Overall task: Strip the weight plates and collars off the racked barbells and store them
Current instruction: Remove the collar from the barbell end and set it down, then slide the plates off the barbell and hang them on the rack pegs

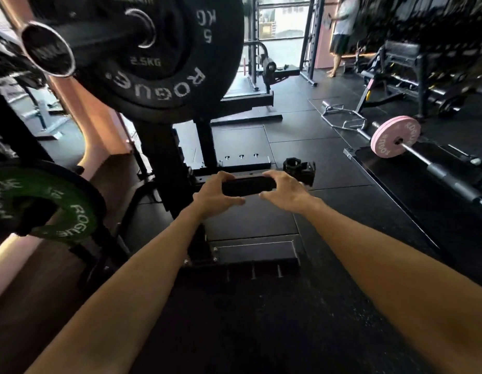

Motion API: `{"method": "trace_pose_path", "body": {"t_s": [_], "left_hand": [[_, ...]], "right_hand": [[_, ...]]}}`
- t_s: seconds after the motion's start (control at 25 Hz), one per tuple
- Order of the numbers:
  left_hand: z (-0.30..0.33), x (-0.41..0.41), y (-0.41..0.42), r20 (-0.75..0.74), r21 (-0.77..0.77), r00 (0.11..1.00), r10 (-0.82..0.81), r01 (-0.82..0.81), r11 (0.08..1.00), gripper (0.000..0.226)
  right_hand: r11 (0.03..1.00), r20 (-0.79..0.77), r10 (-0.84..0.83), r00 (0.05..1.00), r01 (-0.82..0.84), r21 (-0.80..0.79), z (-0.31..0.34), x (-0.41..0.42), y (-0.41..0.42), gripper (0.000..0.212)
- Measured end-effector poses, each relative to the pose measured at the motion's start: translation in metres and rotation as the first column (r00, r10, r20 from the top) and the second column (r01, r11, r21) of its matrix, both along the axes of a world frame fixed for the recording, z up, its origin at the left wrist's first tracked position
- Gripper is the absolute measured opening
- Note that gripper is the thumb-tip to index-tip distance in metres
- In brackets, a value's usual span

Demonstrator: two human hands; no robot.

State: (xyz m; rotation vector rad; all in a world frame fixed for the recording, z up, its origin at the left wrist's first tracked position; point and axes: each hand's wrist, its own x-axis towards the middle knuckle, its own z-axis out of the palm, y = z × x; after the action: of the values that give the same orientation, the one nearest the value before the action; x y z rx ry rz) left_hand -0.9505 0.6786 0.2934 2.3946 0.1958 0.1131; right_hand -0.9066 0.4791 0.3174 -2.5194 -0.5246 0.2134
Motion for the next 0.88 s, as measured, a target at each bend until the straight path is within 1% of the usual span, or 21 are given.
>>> {"method": "trace_pose_path", "body": {"t_s": [0.2,0.36,0.48,0.6,0.76,0.88], "left_hand": [[0.048,-0.07,0.061,0.117,0.025,0.99,0.078,-0.082,0.996,0.07],[0.083,-0.122,0.118,0.184,0.029,0.974,0.13,-0.138,0.99,0.072],[0.121,-0.156,0.161,0.239,0.022,0.961,0.141,-0.15,0.988,0.07],[0.173,-0.177,0.194,0.329,0.014,0.934,0.139,-0.152,0.988,0.07],[0.227,-0.179,0.215,0.419,0.007,0.902,0.109,-0.124,0.992,0.074],[0.262,-0.173,0.222,0.461,0.035,0.884,0.082,-0.11,0.993,0.068]], "right_hand": [[0.995,0.062,0.094,0.994,-0.095,0.009,0.043,-0.065,0.057,0.068],[0.992,0.148,0.114,0.983,-0.12,0.032,0.079,-0.11,0.105,0.067],[0.993,0.207,0.085,0.975,-0.099,0.059,0.112,-0.138,0.136,0.068],[0.993,0.298,0.05,0.953,-0.079,0.086,0.154,-0.153,0.156,0.067],[0.99,0.406,-0.034,0.913,-0.024,0.138,0.203,-0.148,0.165,0.063],[0.988,0.463,-0.081,0.883,0.009,0.155,0.232,-0.134,0.172,0.065]]}}
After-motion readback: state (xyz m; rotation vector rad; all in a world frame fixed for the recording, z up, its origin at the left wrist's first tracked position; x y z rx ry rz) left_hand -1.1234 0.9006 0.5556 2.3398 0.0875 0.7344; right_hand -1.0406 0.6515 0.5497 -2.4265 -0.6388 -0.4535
